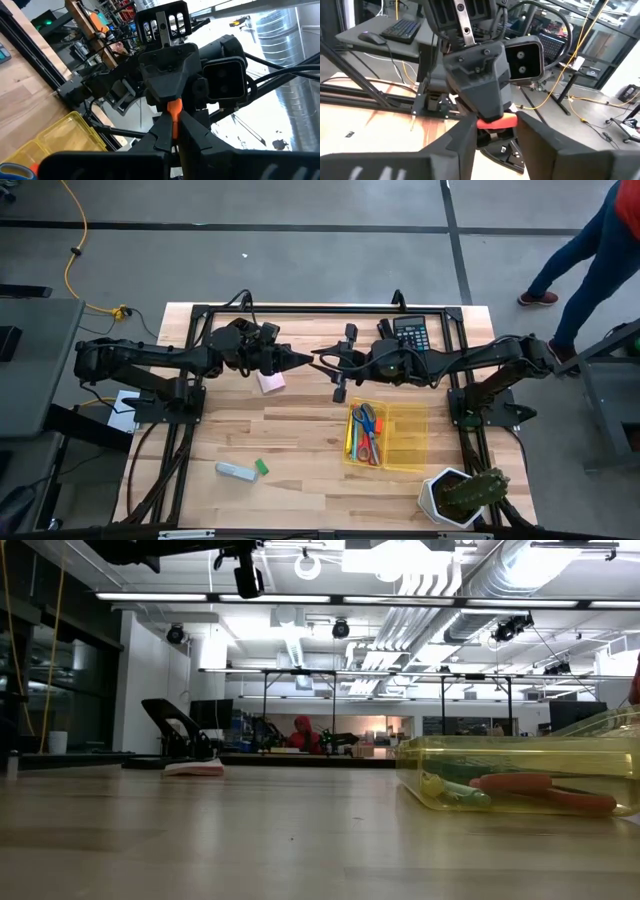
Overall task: Pack school essentials
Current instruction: Put the small orange eraser into the supply box
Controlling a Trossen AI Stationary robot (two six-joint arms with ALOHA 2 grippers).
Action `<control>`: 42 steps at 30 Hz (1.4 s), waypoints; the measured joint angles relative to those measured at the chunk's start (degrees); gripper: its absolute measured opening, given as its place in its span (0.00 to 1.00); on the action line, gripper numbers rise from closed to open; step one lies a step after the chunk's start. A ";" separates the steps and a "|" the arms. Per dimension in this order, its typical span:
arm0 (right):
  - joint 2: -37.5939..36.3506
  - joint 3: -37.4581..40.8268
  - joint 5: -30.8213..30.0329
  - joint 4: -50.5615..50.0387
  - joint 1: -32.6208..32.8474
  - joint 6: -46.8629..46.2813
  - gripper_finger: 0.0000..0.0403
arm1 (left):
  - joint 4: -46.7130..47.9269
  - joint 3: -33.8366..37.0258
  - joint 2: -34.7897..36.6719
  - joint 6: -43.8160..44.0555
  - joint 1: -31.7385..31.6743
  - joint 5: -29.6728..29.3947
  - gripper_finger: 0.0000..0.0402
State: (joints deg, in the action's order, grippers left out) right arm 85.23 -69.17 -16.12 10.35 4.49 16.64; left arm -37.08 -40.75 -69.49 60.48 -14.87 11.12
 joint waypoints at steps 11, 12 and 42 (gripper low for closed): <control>0.00 0.07 -0.18 -0.68 0.02 -0.01 0.25 | -0.04 0.00 -0.42 0.43 1.40 -1.22 0.00; 0.00 0.07 -0.20 -0.69 0.02 0.14 0.24 | -0.04 0.00 -0.42 0.42 1.40 -1.58 0.01; -2.24 0.18 -2.42 -1.25 0.00 0.13 0.05 | -0.17 -0.22 0.03 -3.72 -2.45 -2.67 0.34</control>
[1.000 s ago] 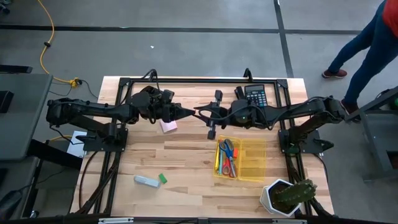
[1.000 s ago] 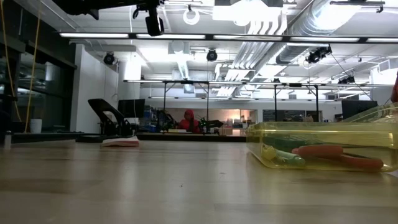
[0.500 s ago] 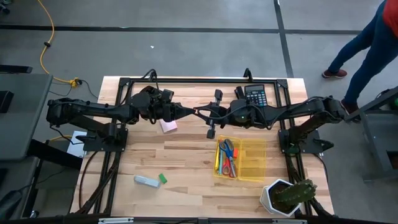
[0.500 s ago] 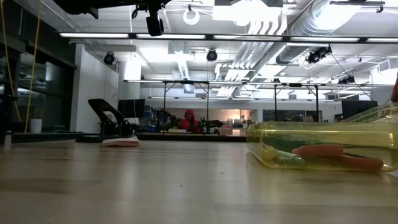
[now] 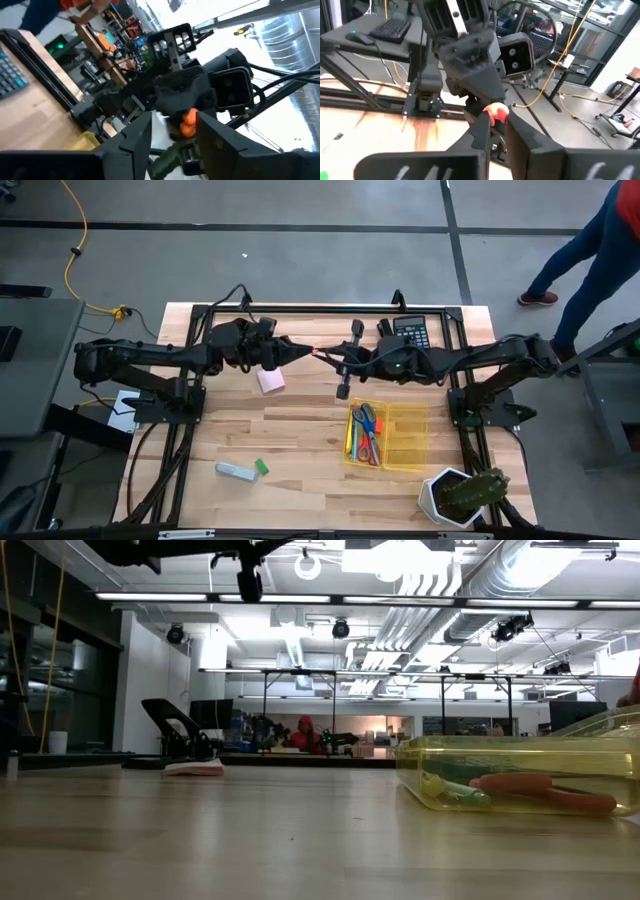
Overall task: Pack school essentials
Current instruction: Put the small orange eraser into the supply box
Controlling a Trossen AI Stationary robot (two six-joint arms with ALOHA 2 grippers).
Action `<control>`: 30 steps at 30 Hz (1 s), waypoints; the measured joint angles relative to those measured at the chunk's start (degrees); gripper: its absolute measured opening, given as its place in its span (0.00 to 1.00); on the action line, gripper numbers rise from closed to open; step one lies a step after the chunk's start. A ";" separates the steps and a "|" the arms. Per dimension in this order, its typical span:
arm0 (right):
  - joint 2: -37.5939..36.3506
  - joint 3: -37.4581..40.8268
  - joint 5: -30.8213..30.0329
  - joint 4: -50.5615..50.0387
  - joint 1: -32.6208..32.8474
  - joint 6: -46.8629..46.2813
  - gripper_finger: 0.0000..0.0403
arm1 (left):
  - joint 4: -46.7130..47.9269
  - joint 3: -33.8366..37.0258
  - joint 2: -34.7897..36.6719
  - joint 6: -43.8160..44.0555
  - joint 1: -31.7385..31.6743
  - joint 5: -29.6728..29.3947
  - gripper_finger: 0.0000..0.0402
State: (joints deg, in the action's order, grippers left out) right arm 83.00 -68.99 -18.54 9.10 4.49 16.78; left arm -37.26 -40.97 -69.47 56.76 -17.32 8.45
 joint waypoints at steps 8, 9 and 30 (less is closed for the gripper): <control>-6.45 -0.03 -0.32 -9.66 0.07 -0.44 0.05 | 1.12 0.15 2.75 -5.41 -6.82 7.55 0.34; -7.45 -0.05 -0.97 -11.07 0.06 -1.16 0.05 | 1.32 0.15 3.71 -6.52 -7.74 9.42 0.34; -24.23 19.65 4.67 -6.21 0.04 -21.14 0.05 | 26.86 0.13 25.50 -51.54 18.66 -27.21 0.34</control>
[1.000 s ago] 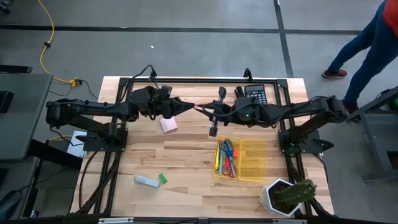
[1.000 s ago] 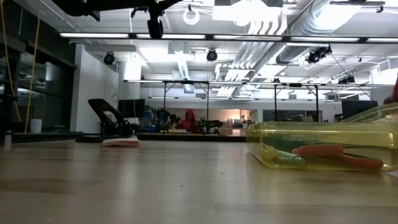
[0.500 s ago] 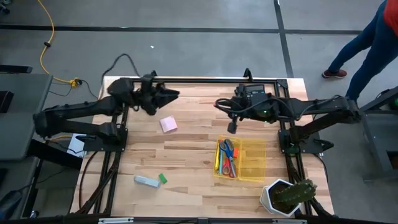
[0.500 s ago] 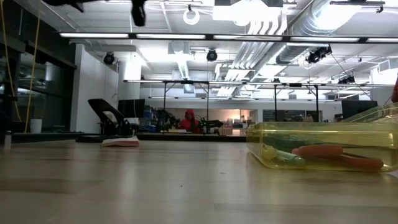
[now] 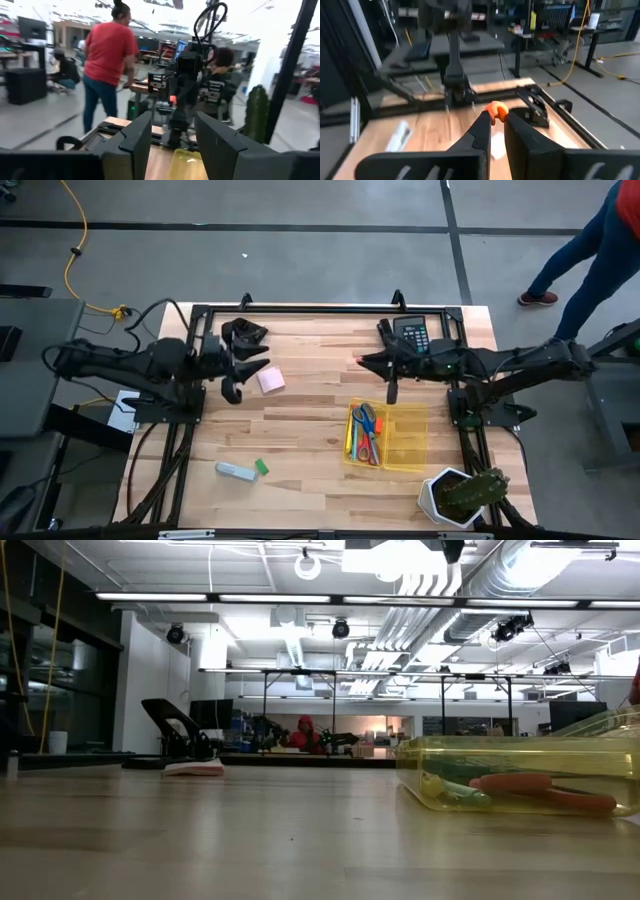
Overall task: Pack school essentials
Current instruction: Put the small orange eraser into the supply box
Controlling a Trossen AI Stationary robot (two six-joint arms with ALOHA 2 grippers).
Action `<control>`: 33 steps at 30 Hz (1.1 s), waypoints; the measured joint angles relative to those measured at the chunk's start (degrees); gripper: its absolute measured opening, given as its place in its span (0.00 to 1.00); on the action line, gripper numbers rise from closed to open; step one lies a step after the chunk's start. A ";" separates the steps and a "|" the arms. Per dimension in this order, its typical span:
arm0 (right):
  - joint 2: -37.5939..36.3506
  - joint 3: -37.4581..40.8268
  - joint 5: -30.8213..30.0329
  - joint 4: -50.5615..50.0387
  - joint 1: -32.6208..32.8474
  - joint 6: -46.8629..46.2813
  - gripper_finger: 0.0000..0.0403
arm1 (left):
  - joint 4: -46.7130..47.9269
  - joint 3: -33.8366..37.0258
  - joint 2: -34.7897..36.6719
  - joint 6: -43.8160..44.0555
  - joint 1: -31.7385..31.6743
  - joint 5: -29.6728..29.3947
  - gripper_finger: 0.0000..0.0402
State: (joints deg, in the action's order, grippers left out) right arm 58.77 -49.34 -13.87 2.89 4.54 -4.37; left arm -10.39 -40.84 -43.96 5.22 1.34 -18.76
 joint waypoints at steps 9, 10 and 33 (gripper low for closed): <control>1.79 -3.38 1.86 -12.83 0.00 -1.71 0.05 | 0.27 0.00 -0.42 -2.01 2.45 -6.42 0.34; 3.01 -4.30 2.76 -16.82 -0.02 -2.06 0.05 | 0.27 0.00 -0.39 -2.01 2.45 -6.43 0.34; 35.72 -6.06 15.63 -45.93 1.20 -8.58 0.05 | 1.66 0.00 -0.37 -1.84 2.48 -7.41 0.34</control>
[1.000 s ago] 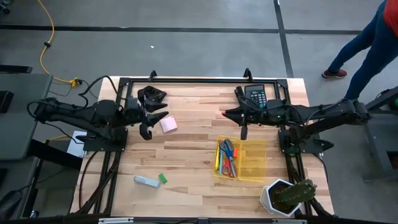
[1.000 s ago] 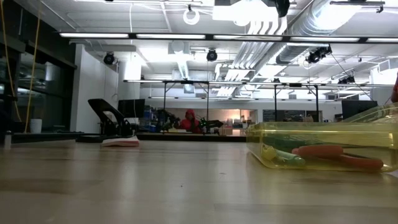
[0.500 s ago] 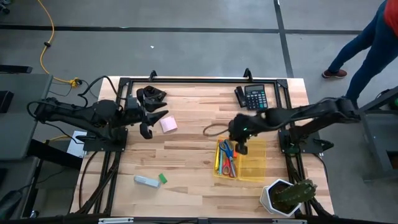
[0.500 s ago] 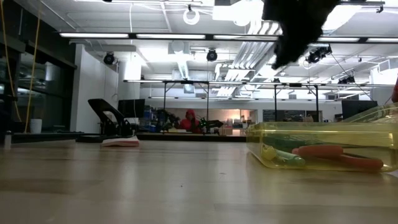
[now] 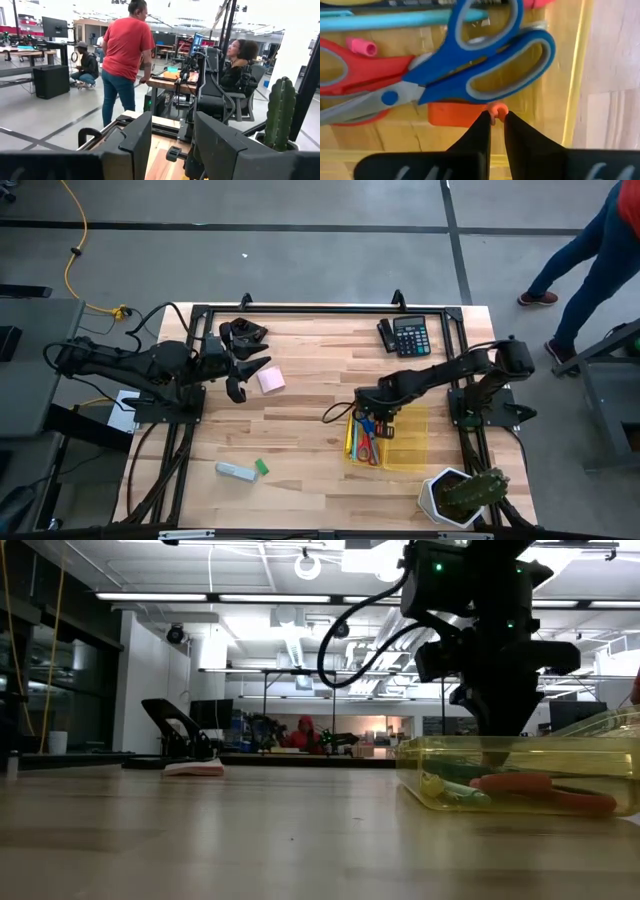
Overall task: Pack school essentials
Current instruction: Put the small orange eraser into the supply box, then put the green eraser into the supply box
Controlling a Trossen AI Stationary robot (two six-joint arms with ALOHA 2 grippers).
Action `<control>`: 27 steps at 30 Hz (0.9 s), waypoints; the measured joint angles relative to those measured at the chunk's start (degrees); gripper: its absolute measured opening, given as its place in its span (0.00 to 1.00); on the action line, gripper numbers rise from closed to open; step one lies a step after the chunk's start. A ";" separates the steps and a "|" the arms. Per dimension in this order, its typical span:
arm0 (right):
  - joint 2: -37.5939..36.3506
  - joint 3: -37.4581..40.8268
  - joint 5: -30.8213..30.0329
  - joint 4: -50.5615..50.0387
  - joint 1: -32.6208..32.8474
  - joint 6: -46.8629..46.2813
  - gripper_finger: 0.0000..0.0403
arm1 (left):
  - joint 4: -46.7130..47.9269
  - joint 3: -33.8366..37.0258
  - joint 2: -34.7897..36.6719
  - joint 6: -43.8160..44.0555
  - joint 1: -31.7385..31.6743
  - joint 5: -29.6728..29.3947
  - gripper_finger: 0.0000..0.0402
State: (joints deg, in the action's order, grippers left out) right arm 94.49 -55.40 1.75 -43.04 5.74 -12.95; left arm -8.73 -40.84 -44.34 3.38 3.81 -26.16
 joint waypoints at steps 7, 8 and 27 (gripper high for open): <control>-0.07 -0.01 0.00 -0.30 -0.13 1.50 0.10 | -0.02 0.00 0.00 0.00 -0.02 -0.03 0.34; -0.07 -0.02 0.00 -0.80 -0.13 1.44 0.10 | -0.02 0.00 0.00 0.00 -0.02 -0.03 0.34; -7.41 -0.09 0.22 -3.00 -1.09 2.35 0.51 | -0.02 0.00 -0.02 -0.15 -0.02 -0.23 0.34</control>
State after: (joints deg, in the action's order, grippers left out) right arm 87.08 -55.48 1.98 -46.04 4.65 -10.60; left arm -8.75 -40.84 -44.36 3.22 3.79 -26.39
